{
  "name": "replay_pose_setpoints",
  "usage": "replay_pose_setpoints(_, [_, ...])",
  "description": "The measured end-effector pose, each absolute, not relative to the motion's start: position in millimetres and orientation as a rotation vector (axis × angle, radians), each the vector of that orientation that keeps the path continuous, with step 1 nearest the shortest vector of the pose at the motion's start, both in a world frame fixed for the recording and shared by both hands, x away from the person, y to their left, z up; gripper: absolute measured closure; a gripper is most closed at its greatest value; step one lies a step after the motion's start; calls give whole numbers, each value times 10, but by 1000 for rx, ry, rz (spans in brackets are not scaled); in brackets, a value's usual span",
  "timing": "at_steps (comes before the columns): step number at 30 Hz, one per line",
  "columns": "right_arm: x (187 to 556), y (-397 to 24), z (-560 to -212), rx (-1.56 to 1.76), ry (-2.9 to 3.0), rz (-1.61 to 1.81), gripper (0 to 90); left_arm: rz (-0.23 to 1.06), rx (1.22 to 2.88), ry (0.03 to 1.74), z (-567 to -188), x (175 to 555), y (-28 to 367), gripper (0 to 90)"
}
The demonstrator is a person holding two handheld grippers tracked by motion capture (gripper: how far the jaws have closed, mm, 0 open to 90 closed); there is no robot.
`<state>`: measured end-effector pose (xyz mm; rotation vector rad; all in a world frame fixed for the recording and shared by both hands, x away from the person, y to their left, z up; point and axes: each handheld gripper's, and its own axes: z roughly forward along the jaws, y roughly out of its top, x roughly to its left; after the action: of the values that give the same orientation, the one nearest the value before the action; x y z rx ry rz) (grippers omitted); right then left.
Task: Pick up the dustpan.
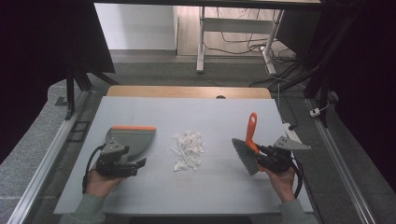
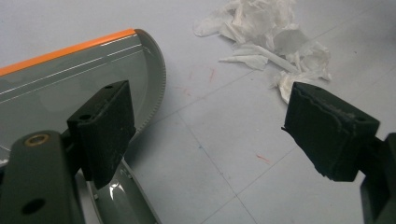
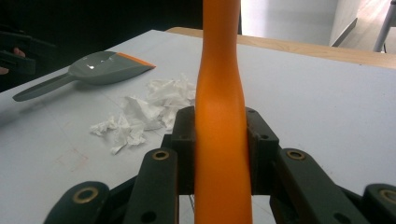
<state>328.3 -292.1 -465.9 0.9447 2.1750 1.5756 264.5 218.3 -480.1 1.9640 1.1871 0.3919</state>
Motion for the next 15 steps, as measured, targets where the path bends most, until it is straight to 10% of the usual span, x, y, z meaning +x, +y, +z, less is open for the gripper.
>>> replay_pose_setpoints(15, [3264,-2895,-4640,927,2173,1561,701,350,1985,1220,-4685,2630,2166,174])
